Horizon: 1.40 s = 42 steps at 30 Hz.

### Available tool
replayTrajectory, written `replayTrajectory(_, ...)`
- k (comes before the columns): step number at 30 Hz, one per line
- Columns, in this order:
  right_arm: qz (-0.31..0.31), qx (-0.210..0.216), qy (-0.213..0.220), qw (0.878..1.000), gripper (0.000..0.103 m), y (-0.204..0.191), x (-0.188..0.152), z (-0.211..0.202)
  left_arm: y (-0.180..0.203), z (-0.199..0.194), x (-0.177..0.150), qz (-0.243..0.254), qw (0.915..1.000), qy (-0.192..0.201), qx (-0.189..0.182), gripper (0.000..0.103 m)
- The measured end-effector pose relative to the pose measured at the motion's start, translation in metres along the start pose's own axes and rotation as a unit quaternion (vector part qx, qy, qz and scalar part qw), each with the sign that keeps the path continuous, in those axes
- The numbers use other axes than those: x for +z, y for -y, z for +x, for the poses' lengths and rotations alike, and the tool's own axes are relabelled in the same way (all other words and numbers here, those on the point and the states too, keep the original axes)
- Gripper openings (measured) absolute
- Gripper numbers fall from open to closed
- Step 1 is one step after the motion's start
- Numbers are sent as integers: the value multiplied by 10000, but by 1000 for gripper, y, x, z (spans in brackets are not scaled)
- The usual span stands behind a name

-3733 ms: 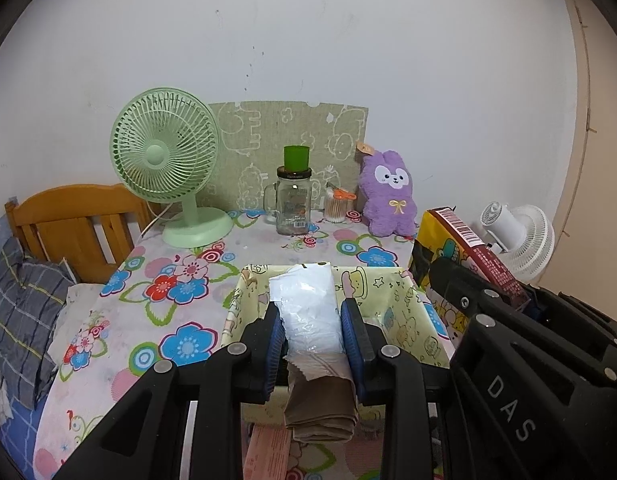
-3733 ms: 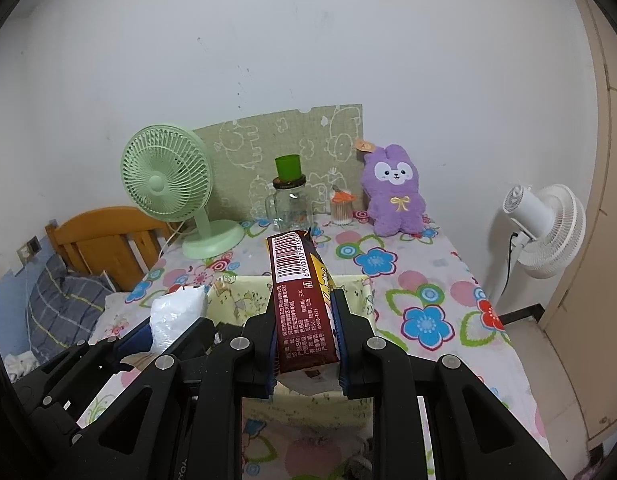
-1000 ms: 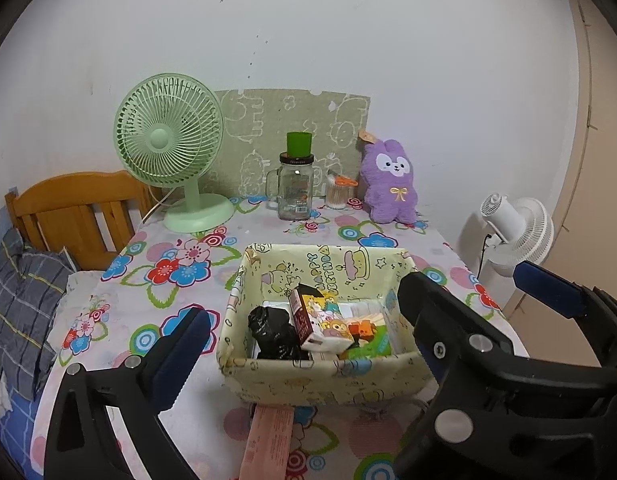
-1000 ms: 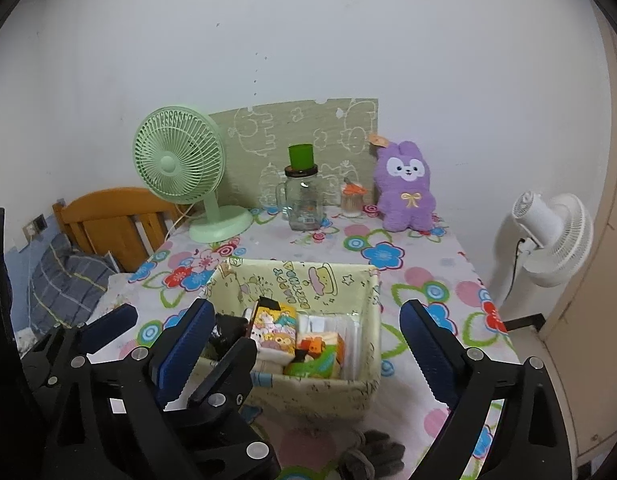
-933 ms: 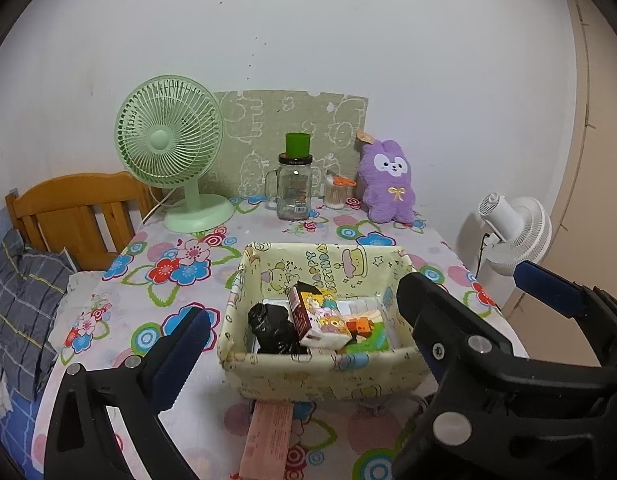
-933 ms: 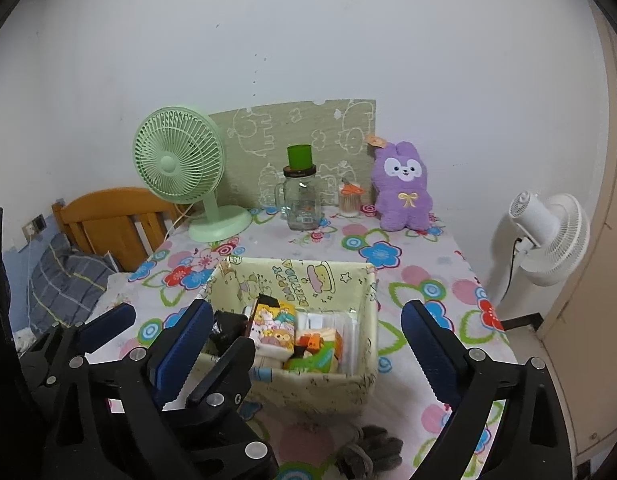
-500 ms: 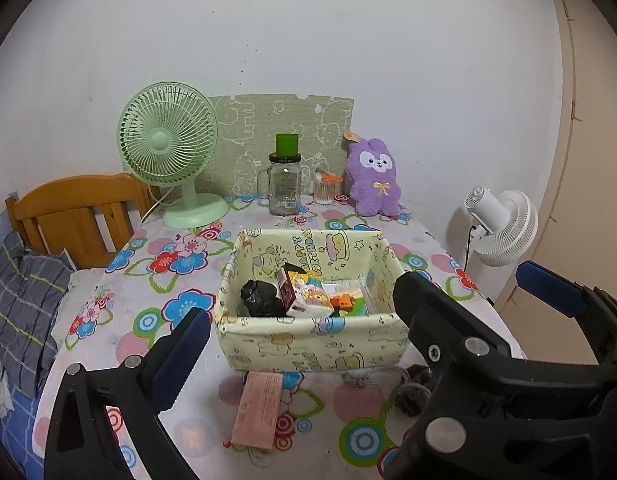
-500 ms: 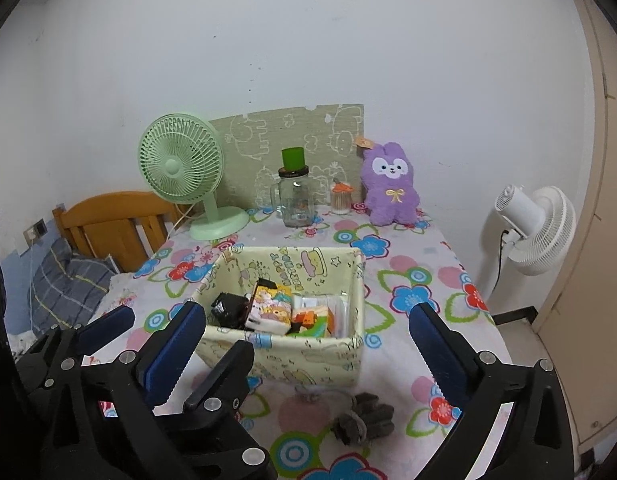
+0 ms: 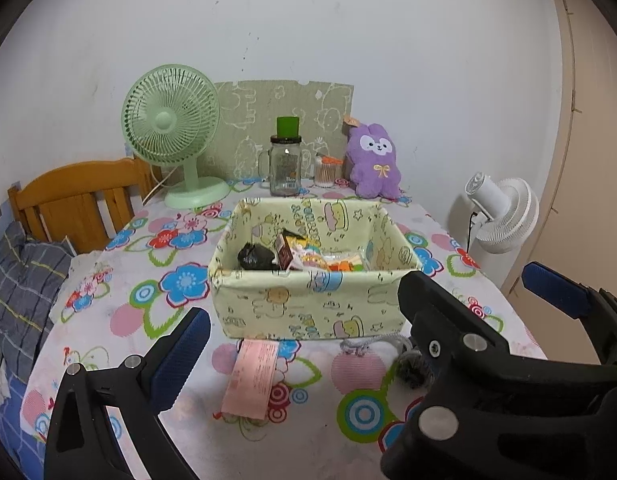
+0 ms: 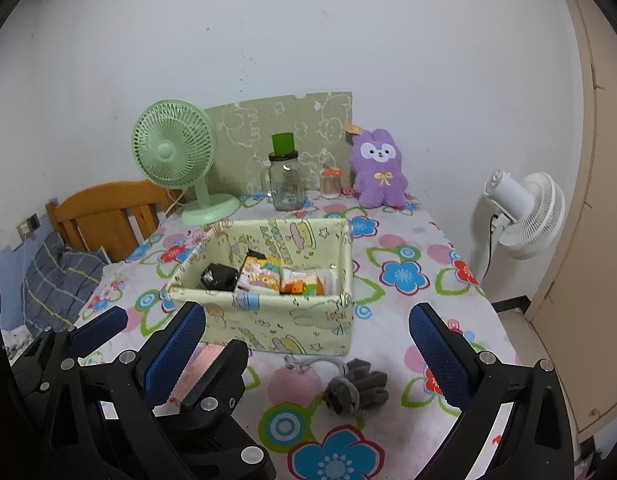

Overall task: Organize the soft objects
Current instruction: 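Move both tools back down toward the remaining items beside the box, then grasp the pink paper packet with the left tool while the right tool grasps the grey glove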

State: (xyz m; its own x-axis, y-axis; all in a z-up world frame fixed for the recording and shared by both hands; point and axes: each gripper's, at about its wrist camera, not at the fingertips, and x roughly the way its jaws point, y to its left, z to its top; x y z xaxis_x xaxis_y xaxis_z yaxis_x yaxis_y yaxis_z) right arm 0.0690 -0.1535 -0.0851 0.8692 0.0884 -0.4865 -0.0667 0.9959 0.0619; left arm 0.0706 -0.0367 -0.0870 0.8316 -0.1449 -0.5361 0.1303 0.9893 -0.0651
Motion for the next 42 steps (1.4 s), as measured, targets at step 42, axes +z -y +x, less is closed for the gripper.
replayTrajectory(42, 232, -293, -928, 9950, 102, 37, -71, 76, 25, 81, -61, 285, 9935, -1096, -95, 100)
